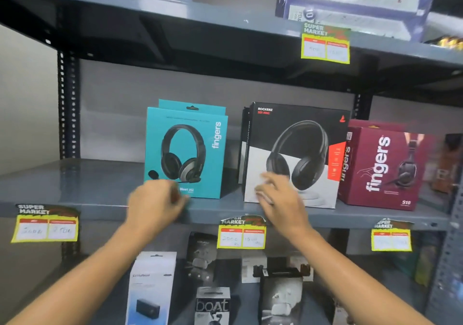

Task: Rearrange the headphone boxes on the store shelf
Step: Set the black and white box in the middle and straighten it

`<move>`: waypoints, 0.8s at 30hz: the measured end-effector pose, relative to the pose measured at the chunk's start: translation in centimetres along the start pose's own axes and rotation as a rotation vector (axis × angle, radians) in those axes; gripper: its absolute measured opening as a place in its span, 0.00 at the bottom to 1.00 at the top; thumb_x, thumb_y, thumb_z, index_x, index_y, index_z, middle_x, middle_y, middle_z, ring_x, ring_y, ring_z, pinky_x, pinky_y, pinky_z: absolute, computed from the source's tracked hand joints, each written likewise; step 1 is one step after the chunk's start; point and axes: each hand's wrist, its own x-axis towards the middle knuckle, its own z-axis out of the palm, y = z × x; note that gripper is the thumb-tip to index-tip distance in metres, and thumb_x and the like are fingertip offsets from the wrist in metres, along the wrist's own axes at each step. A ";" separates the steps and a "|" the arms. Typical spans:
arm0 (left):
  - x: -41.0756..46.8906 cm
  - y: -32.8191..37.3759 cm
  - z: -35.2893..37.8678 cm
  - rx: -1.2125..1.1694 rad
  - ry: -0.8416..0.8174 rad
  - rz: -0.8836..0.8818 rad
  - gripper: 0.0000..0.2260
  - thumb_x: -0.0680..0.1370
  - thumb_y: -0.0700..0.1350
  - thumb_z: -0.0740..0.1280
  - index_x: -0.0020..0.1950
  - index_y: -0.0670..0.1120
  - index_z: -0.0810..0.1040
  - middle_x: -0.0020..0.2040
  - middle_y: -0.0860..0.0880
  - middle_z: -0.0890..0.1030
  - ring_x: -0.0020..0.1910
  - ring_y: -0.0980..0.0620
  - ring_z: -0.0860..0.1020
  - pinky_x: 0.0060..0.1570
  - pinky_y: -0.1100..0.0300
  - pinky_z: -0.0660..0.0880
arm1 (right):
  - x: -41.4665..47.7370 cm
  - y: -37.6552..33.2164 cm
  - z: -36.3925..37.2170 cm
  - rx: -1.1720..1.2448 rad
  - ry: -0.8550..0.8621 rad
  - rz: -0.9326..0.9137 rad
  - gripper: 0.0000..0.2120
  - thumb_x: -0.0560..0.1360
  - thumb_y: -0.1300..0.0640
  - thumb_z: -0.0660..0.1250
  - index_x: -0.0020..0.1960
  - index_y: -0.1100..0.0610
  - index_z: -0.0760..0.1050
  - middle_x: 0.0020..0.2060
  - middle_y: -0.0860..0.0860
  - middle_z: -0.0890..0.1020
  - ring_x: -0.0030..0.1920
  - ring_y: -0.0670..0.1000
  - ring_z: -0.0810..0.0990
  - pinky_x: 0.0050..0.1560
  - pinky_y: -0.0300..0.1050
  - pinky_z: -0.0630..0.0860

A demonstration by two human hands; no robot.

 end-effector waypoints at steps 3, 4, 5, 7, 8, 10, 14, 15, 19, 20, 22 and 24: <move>-1.1 6.4 1.8 -0.347 -0.092 0.174 0.17 0.71 0.60 0.72 0.50 0.49 0.82 0.48 0.52 0.84 0.49 0.51 0.81 0.50 0.58 0.76 | -1.6 5.4 -2.5 -0.144 0.252 0.074 0.32 0.63 0.57 0.80 0.63 0.64 0.72 0.65 0.66 0.72 0.65 0.65 0.70 0.65 0.55 0.66; -1.0 8.4 2.6 -0.439 -0.116 0.195 0.22 0.70 0.60 0.73 0.56 0.47 0.80 0.54 0.51 0.82 0.54 0.51 0.79 0.54 0.59 0.75 | -2.0 7.0 -3.2 -0.108 0.270 0.158 0.40 0.63 0.53 0.81 0.68 0.65 0.67 0.69 0.67 0.67 0.69 0.64 0.65 0.70 0.52 0.60; -0.8 10.3 3.4 -0.529 -0.129 0.183 0.29 0.68 0.60 0.75 0.62 0.46 0.77 0.59 0.49 0.80 0.58 0.51 0.77 0.57 0.60 0.73 | -2.4 8.3 -3.7 -0.042 0.277 0.251 0.47 0.61 0.50 0.81 0.71 0.66 0.62 0.71 0.67 0.63 0.72 0.62 0.61 0.73 0.50 0.56; 0.3 13.5 4.5 -0.682 -0.170 0.067 0.41 0.64 0.60 0.78 0.70 0.43 0.69 0.67 0.46 0.73 0.65 0.48 0.73 0.64 0.57 0.70 | -2.9 10.2 -4.0 0.128 0.243 0.432 0.56 0.58 0.48 0.82 0.75 0.61 0.54 0.74 0.62 0.61 0.73 0.57 0.59 0.74 0.51 0.57; 1.2 14.5 5.0 -0.738 -0.206 -0.011 0.46 0.62 0.61 0.79 0.73 0.42 0.66 0.70 0.44 0.71 0.69 0.47 0.71 0.68 0.53 0.69 | -3.0 10.7 -3.9 0.243 0.198 0.507 0.57 0.58 0.48 0.83 0.76 0.57 0.53 0.73 0.58 0.63 0.72 0.54 0.62 0.72 0.51 0.60; 3.3 15.8 5.9 -0.795 -0.285 -0.150 0.54 0.59 0.62 0.80 0.76 0.41 0.60 0.75 0.42 0.65 0.74 0.44 0.66 0.71 0.46 0.67 | -2.7 12.3 -4.0 0.407 0.086 0.575 0.51 0.58 0.47 0.82 0.74 0.52 0.59 0.67 0.50 0.73 0.66 0.49 0.72 0.67 0.50 0.68; 6.0 15.2 7.5 -0.885 -0.463 -0.293 0.64 0.51 0.64 0.80 0.78 0.42 0.55 0.77 0.43 0.64 0.75 0.43 0.65 0.72 0.44 0.66 | -1.0 15.0 -4.0 0.717 -0.021 0.748 0.29 0.55 0.41 0.81 0.53 0.51 0.79 0.46 0.46 0.87 0.49 0.48 0.84 0.55 0.50 0.79; 6.4 14.9 7.8 -0.936 -0.499 -0.306 0.65 0.48 0.64 0.80 0.78 0.42 0.56 0.76 0.43 0.67 0.74 0.43 0.68 0.71 0.44 0.67 | -0.4 15.3 -3.9 0.800 -0.050 0.773 0.32 0.53 0.39 0.82 0.52 0.52 0.80 0.45 0.47 0.87 0.49 0.49 0.85 0.51 0.48 0.80; 7.6 13.9 8.7 -1.121 -0.551 -0.255 0.61 0.44 0.62 0.84 0.72 0.42 0.68 0.67 0.43 0.79 0.64 0.46 0.78 0.66 0.47 0.74 | 1.7 16.1 -3.0 0.991 -0.185 0.775 0.34 0.52 0.41 0.81 0.54 0.55 0.80 0.46 0.46 0.87 0.50 0.47 0.84 0.41 0.33 0.78; 7.7 13.8 8.9 -1.137 -0.562 -0.236 0.58 0.44 0.61 0.84 0.71 0.42 0.70 0.65 0.44 0.80 0.62 0.46 0.80 0.65 0.47 0.75 | 1.9 16.3 -2.7 1.007 -0.212 0.782 0.33 0.53 0.41 0.81 0.54 0.54 0.80 0.47 0.47 0.87 0.51 0.47 0.84 0.43 0.34 0.79; 7.9 13.8 9.4 -1.144 -0.579 -0.207 0.56 0.47 0.59 0.85 0.70 0.42 0.71 0.64 0.44 0.81 0.62 0.46 0.80 0.66 0.47 0.74 | 2.0 16.9 -1.9 1.025 -0.254 0.788 0.34 0.53 0.40 0.82 0.54 0.54 0.81 0.49 0.48 0.87 0.53 0.48 0.84 0.51 0.41 0.78; 7.9 14.1 9.6 -1.162 -0.579 -0.181 0.51 0.50 0.57 0.84 0.70 0.43 0.72 0.63 0.45 0.81 0.62 0.47 0.80 0.66 0.47 0.74 | 2.2 17.5 -1.3 1.038 -0.270 0.791 0.34 0.52 0.38 0.82 0.52 0.54 0.82 0.50 0.48 0.86 0.53 0.48 0.83 0.56 0.44 0.76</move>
